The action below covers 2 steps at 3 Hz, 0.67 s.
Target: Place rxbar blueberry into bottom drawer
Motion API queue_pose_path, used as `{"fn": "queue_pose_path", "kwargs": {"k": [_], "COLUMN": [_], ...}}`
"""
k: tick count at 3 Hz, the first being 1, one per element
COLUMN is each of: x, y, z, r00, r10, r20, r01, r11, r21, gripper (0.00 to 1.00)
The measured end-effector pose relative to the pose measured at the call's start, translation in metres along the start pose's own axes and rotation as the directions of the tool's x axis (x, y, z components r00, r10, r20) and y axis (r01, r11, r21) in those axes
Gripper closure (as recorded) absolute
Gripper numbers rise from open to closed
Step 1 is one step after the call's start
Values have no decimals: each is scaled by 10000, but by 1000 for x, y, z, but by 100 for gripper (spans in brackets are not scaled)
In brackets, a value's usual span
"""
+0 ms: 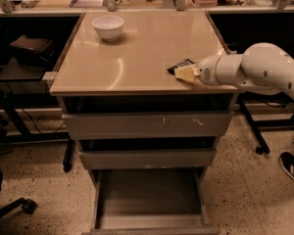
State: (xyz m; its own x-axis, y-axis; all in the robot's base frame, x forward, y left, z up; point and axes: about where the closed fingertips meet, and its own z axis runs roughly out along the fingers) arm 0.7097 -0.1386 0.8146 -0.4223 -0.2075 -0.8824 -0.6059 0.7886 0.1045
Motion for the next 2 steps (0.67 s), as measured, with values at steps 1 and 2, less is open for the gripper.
{"fn": "queue_pose_path", "kwargs": {"k": [1, 2], "x": [12, 12], "y": [2, 3], "z": [-23, -23], "r00": [9998, 9998], "r10": [218, 216], "r20": [-23, -21], "r01": [-219, -217], "r11": [9959, 9959], "r21": [-883, -881], "gripper": [100, 100]}}
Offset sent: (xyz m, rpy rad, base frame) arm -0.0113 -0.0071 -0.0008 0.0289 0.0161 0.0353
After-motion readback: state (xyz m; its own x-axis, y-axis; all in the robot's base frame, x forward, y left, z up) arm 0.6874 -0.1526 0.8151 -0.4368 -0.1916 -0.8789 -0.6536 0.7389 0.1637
